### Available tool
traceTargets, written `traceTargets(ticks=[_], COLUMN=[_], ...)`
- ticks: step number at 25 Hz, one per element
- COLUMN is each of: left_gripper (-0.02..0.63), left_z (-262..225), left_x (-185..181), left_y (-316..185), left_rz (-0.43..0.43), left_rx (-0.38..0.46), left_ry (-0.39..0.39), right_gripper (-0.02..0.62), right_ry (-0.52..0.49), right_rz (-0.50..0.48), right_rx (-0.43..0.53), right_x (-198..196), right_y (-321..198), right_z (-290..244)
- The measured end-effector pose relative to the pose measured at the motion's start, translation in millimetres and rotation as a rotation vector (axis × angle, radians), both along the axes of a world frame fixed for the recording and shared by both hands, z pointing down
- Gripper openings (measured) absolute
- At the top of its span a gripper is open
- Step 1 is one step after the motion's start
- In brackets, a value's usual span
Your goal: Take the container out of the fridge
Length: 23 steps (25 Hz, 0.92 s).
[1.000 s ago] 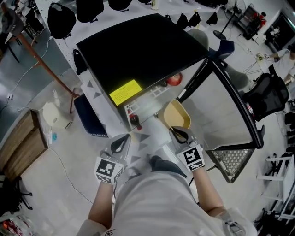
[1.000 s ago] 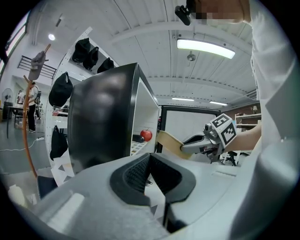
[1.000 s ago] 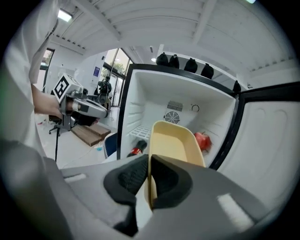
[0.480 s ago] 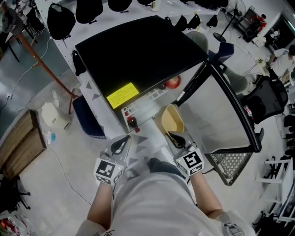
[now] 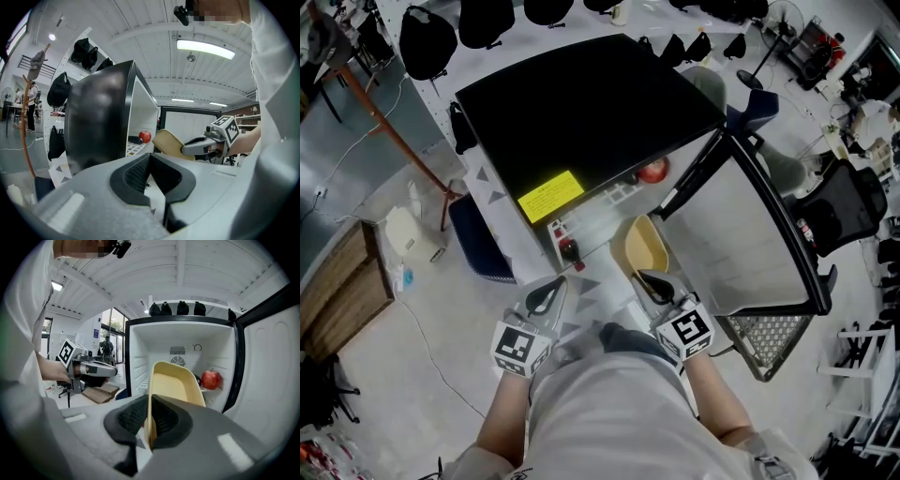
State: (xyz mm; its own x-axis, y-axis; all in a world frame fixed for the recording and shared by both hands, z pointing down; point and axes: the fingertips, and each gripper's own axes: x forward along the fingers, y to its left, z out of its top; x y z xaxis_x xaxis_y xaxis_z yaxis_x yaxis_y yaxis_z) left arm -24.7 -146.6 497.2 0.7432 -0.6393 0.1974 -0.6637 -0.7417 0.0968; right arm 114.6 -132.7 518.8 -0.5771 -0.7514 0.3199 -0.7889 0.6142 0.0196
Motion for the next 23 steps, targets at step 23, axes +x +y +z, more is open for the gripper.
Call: traceTargets(ticks=[23], left_gripper=[0.008], left_z=[-0.6], left_x=[-6.6], left_y=[-3.0], left_rz=[-0.017], left_rx=[0.002], left_ry=[-0.005], right_gripper=[0.023], right_ry=[0.01], right_rz=[-0.009], right_rx=[-0.02], right_x=[-7.4], right_y=[-1.8], right_z=[6.7])
